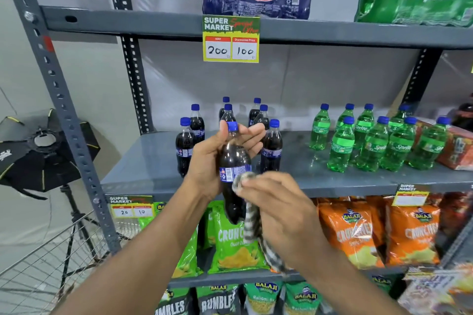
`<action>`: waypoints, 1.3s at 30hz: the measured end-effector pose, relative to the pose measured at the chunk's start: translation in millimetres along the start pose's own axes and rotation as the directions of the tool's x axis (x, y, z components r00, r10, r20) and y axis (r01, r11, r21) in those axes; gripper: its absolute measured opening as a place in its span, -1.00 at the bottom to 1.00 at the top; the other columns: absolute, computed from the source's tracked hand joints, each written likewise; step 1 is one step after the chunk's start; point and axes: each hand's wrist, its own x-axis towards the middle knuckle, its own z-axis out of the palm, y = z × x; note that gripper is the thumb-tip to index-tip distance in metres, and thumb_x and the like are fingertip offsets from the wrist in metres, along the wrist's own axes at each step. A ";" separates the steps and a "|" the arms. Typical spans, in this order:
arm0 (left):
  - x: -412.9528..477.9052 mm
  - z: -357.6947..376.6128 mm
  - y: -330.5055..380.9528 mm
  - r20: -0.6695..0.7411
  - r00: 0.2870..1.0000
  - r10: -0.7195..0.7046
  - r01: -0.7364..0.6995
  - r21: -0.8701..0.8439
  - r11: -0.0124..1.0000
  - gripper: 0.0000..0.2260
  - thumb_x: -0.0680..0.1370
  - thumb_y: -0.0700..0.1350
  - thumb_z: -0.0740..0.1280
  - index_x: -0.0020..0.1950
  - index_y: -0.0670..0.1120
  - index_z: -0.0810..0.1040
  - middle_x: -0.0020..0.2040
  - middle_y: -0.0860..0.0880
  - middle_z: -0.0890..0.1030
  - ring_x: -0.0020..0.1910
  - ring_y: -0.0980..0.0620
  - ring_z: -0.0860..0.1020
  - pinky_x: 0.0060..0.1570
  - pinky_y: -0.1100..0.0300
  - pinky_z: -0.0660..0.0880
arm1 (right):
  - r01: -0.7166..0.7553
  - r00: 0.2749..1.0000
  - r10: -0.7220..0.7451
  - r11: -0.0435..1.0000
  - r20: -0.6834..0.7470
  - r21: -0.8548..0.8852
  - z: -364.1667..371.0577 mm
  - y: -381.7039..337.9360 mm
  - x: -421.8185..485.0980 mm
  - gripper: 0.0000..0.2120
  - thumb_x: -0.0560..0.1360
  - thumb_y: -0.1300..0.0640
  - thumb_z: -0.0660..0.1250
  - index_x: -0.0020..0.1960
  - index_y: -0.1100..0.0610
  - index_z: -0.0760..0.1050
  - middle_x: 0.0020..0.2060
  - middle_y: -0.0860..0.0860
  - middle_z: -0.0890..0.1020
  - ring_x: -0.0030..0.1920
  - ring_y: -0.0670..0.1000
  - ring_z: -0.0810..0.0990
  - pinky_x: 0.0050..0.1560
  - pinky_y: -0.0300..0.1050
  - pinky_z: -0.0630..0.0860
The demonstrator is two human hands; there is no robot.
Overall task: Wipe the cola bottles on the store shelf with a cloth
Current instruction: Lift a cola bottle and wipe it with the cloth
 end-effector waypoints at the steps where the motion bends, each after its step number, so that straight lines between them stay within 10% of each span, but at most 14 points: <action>1: -0.3 -2.5 0.9 -0.002 1.000 0.005 -0.005 -0.002 1.000 -0.67 0.51 0.09 0.42 -0.02 -0.20 0.66 0.23 -0.28 0.65 0.33 -0.22 0.54 0.28 -0.06 0.51 | -0.024 1.000 0.024 0.999 -0.003 0.032 3.3 -1.0 -9.2 -0.70 0.47 0.49 0.32 0.10 0.27 0.68 0.08 0.05 0.68 0.09 0.13 0.57 0.16 -0.07 0.55; 12: 8.0 1.9 -0.4 0.054 0.998 0.011 -0.006 -0.091 0.996 -0.66 0.62 0.09 0.28 -0.04 -0.19 0.62 0.23 -0.23 0.66 0.37 -0.20 0.51 0.30 -0.06 0.47 | -0.214 0.943 0.266 0.945 -0.202 0.248 4.7 7.7 42.1 -0.65 0.45 0.56 0.41 0.05 0.18 0.72 0.06 0.00 0.72 0.15 0.00 0.66 0.16 0.04 0.61; 25: 25.3 2.4 -2.0 -0.109 0.993 0.037 -0.028 0.083 0.996 -0.69 0.57 0.06 0.32 -0.10 -0.17 0.67 0.17 -0.27 0.68 0.29 -0.20 0.58 0.25 0.01 0.53 | -0.025 0.997 0.032 0.996 0.074 -0.089 6.9 11.5 -5.4 -0.66 0.46 0.50 0.29 0.12 0.23 0.66 0.09 0.00 0.67 0.06 0.14 0.56 0.10 -0.07 0.54; 29: 30.5 6.3 -2.6 -0.134 0.990 0.043 -0.028 0.116 0.993 -0.69 0.60 0.06 0.31 -0.11 -0.15 0.67 0.17 -0.28 0.68 0.29 -0.21 0.59 0.25 0.00 0.54 | 0.175 0.972 -0.137 0.965 0.191 -0.197 15.6 -1.3 -12.6 -0.52 0.66 0.35 -0.07 0.06 0.22 0.65 0.01 0.03 0.67 0.00 0.09 0.47 0.08 -0.11 0.49; 36: 27.7 3.2 -1.6 -0.147 0.988 0.057 -0.037 0.132 0.991 -0.68 0.62 0.06 0.26 -0.10 -0.16 0.65 0.14 -0.27 0.69 0.26 -0.21 0.60 0.18 0.01 0.56 | -0.091 0.995 0.096 0.987 0.031 -0.136 -1.4 26.3 -12.0 -0.57 0.35 0.64 0.35 0.06 0.24 0.68 0.03 0.02 0.69 0.02 0.15 0.56 0.07 -0.04 0.55; 39: 27.2 3.3 -4.8 -0.122 0.991 0.052 -0.030 0.172 0.985 -0.68 0.60 0.07 0.28 -0.12 -0.15 0.64 0.12 -0.26 0.70 0.24 -0.20 0.61 0.19 0.01 0.56 | 0.105 0.983 -0.080 0.984 0.163 -0.147 8.2 12.1 -22.2 -0.65 0.52 0.49 0.19 0.09 0.21 0.65 0.09 0.01 0.68 0.06 0.12 0.51 0.10 -0.09 0.53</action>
